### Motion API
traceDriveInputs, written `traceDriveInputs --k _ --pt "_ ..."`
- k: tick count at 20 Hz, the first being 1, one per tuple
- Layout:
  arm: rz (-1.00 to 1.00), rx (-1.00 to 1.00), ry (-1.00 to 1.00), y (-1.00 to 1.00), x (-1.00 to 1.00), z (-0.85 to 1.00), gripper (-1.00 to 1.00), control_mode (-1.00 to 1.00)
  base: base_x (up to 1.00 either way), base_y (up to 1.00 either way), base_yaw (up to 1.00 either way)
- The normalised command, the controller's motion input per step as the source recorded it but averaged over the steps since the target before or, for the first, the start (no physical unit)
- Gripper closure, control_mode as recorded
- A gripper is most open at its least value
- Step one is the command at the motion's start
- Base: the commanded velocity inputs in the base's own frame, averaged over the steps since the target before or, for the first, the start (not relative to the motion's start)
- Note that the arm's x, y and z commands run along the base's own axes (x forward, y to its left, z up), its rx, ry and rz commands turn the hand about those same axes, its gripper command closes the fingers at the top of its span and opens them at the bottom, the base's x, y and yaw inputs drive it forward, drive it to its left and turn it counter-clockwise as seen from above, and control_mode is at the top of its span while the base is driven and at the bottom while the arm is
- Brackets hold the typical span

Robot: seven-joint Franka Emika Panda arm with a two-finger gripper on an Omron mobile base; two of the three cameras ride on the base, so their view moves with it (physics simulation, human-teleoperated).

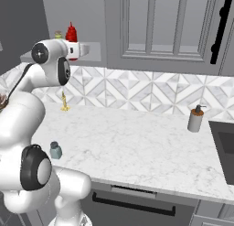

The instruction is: Put the shaker and condiment bottle from the counter next to their counterparts in the cabinet.

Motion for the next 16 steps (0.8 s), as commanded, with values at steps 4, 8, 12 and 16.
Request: traceDriveInputs --k 4,8,12,16 --pt "0.00 0.00 -0.01 0.00 0.34 -0.12 1.00 -1.00 0.00 0.00 0.00" --pt "0.00 0.00 0.00 0.00 0.34 -0.06 1.00 -1.00 0.00 0.00 0.00" --pt "0.00 0.00 0.00 0.00 0.40 -0.07 1.00 -1.00 0.00 0.00 0.00" --pt "0.00 0.00 0.00 0.00 0.36 -0.12 1.00 -1.00 0.00 0.00 0.00"
